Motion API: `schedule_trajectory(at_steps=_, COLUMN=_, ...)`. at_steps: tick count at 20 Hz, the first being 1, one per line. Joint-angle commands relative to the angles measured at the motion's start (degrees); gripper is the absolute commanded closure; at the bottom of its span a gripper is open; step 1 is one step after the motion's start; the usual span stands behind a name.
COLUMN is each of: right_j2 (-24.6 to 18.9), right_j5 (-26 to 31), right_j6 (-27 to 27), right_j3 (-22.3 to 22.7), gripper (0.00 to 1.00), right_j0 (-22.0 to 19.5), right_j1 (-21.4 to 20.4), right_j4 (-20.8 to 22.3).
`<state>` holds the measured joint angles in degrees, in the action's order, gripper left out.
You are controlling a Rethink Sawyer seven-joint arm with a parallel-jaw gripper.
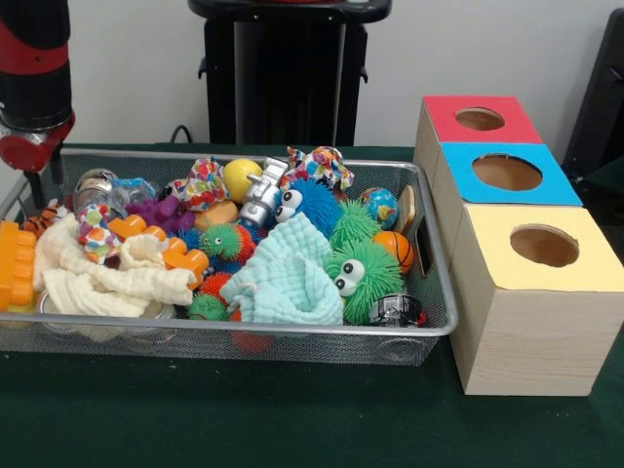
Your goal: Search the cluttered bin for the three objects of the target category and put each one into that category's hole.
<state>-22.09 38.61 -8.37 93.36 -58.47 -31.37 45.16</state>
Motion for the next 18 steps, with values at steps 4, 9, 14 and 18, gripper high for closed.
schedule_trajectory(at_steps=4, right_j2=-5.7, right_j5=4.7, right_j6=11.0, right_j3=-1.9, gripper=0.00, right_j0=0.7, right_j1=-0.5, right_j4=2.6)
schedule_trajectory(at_steps=9, right_j2=-7.2, right_j5=4.1, right_j6=11.5, right_j3=-1.0, gripper=0.00, right_j0=0.0, right_j1=-0.2, right_j4=2.1)
schedule_trajectory(at_steps=14, right_j2=-8.2, right_j5=3.7, right_j6=11.8, right_j3=-2.0, gripper=0.00, right_j0=-0.5, right_j1=1.2, right_j4=2.5)
schedule_trajectory(at_steps=18, right_j2=-8.6, right_j5=3.5, right_j6=12.0, right_j3=-2.0, gripper=0.00, right_j0=-0.8, right_j1=1.6, right_j4=3.0)
